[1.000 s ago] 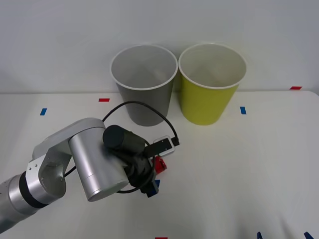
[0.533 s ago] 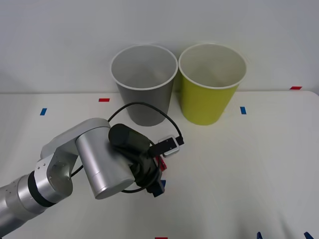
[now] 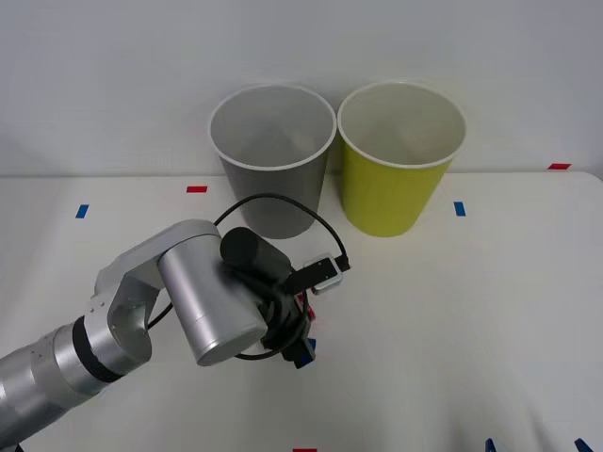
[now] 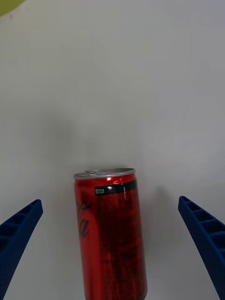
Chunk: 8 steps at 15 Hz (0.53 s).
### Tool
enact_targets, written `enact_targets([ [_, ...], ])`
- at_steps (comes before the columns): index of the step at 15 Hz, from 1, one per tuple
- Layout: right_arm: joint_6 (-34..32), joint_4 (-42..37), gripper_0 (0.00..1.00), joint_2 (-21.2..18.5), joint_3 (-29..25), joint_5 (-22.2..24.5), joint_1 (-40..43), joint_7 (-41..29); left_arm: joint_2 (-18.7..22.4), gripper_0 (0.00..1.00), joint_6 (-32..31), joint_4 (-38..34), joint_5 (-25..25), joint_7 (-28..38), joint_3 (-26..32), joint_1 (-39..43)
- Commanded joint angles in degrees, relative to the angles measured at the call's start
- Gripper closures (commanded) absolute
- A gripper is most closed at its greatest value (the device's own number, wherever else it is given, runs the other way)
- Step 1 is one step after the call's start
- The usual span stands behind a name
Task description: Put cans in the gray bin and PET bottles in the light green bin.
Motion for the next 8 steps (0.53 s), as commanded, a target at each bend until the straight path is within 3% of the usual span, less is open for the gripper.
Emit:
enact_targets([
  [1,0.0,0.0,0.0,0.0,0.0,0.0,0.0,0.0,-0.45,0.0,0.14,2.94,1.67,0.42,-0.06,-0.69],
  [8,0.0,0.0,0.0,0.0,0.0,0.0,0.0,0.0,-1.68,0.0,2.25,4.25,2.55,1.47,0.03,-2.01],
])
